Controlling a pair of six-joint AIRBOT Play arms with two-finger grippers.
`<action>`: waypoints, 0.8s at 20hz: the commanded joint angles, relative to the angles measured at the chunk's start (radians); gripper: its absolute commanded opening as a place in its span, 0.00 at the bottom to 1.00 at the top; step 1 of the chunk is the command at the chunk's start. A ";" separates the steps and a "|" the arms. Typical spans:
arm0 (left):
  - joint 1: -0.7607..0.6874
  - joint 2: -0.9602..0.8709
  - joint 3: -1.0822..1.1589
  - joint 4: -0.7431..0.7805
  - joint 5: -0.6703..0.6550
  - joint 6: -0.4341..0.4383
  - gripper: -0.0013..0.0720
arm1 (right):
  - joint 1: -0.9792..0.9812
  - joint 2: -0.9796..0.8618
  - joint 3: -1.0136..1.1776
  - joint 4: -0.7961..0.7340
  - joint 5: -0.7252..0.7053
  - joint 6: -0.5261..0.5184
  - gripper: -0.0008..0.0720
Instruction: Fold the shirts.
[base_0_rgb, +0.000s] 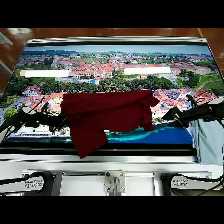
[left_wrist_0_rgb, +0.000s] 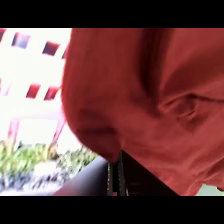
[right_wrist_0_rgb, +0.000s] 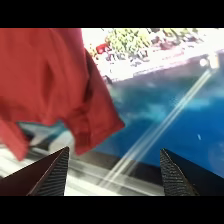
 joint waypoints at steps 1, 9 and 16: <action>0.000 0.008 0.041 -0.001 -0.046 0.046 0.07 | 0.084 -0.039 -0.021 -0.024 -0.058 0.018 0.97; 0.000 0.058 0.054 -0.002 -0.066 0.053 0.07 | 0.284 -0.118 -0.021 -0.024 -0.127 0.087 0.97; 0.002 0.125 0.062 0.001 -0.051 0.072 0.07 | 0.351 -0.094 -0.016 0.068 -0.151 0.098 0.10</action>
